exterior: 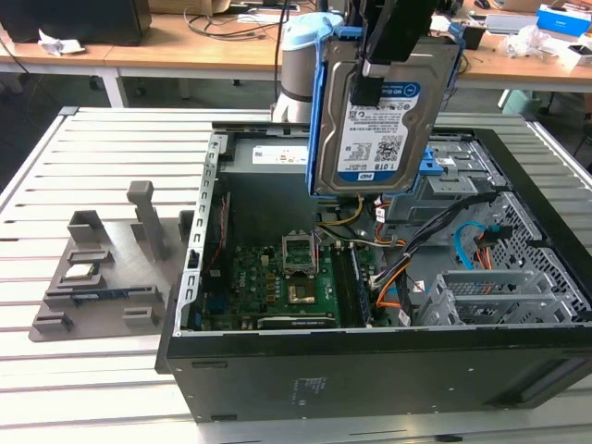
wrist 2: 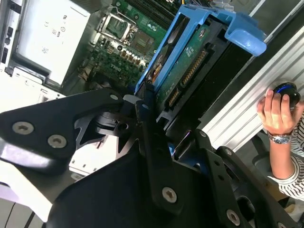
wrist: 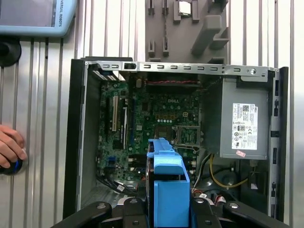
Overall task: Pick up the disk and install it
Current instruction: 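Pick up the disk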
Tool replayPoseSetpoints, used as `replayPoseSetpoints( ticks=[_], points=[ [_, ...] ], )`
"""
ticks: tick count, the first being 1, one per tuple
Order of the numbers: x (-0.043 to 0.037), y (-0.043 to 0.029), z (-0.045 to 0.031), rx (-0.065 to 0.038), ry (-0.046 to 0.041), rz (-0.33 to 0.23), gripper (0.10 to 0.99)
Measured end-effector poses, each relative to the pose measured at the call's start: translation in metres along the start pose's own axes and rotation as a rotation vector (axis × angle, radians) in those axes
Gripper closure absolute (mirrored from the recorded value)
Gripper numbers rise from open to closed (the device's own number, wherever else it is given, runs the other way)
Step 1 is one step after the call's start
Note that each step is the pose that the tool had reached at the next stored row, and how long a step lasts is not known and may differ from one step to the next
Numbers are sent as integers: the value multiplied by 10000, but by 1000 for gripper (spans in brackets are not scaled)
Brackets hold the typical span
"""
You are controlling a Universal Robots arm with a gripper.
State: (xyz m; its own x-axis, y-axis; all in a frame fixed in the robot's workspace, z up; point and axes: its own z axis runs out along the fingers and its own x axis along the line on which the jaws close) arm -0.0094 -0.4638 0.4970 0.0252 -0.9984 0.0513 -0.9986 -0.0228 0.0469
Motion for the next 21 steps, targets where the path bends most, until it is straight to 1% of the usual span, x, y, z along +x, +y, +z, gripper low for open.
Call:
replayPoseSetpoints(
  ticks=[1, 4, 13, 18, 21],
  points=[
    [35, 0, 16, 0, -1, 0, 722],
    [91, 1, 38, 1, -1, 0, 722],
    [211, 3, 48, 0, 2, 0, 722],
    [300, 5, 56, 0, 1, 1, 722],
    [337, 6, 60, 1, 2, 0, 722]
  ],
)
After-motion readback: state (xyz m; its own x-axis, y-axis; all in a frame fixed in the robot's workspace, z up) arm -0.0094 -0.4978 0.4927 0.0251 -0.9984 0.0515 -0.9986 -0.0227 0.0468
